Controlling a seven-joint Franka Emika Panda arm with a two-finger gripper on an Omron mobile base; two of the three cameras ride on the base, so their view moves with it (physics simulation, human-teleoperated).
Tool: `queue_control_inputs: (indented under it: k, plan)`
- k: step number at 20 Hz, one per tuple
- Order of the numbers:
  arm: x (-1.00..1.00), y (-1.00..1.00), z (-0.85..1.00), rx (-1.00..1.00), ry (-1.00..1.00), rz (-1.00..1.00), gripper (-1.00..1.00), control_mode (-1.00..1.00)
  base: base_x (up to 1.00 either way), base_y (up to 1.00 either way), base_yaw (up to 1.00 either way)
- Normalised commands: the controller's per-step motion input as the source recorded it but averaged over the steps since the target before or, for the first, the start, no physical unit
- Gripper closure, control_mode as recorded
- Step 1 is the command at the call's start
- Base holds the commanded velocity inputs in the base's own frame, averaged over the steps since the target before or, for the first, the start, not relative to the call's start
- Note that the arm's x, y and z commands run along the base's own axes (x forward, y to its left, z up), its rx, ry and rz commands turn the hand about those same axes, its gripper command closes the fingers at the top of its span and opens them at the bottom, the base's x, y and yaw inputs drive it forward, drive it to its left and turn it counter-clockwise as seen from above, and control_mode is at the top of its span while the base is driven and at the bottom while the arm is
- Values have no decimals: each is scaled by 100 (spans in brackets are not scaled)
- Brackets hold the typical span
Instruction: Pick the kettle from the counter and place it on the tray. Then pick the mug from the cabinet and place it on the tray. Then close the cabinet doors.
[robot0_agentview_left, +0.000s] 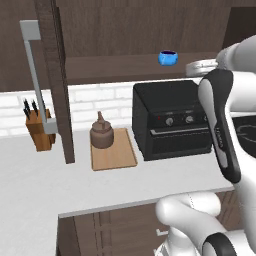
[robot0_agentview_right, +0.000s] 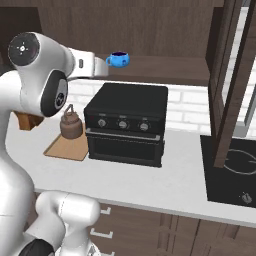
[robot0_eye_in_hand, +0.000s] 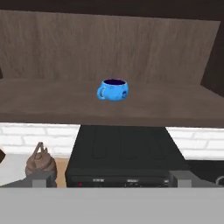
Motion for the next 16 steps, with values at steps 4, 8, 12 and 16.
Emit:
queue_control_inputs:
  k: [4, 8, 12, 16]
  plan:
    - [45, -3, -11, 6, 0, 0, -100, -100, 0, 0, 0]
    - [54, -1, 0, 14, 0, 0, -100, -100, 0, 0, 0]
    - [17, 12, 8, -1, 0, -5, -100, -100, 0, 0, 0]
    - [2, 25, -4, -11, 0, -28, -100, -100, 0, 0, 0]
